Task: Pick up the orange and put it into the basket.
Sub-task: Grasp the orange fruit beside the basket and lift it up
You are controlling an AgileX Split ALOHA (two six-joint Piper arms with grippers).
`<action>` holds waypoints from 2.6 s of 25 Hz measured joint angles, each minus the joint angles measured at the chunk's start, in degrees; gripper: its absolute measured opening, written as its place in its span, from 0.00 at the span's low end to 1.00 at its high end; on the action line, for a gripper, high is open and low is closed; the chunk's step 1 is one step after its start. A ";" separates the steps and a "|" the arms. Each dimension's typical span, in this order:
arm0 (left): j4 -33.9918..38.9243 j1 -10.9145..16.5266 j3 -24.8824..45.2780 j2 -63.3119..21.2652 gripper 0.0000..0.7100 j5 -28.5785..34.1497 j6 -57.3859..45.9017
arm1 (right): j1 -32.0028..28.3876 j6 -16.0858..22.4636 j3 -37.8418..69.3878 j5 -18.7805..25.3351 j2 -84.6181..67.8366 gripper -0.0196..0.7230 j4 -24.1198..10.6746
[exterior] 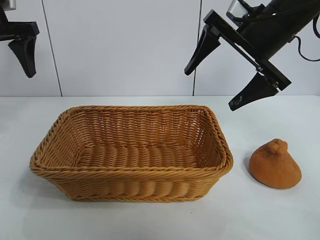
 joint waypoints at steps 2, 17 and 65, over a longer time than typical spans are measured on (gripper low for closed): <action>1.57 0.00 4.59 -3.88 0.90 0.00 0.00 | 0.00 0.00 0.00 0.00 0.00 0.96 0.00; 2.44 0.00 40.82 -44.27 0.90 0.25 1.84 | 0.00 0.00 0.00 0.07 0.00 0.96 -0.04; 2.20 0.00 68.94 -110.81 0.90 -8.57 1.17 | 0.00 11.80 -0.58 6.01 -1.69 0.96 -38.28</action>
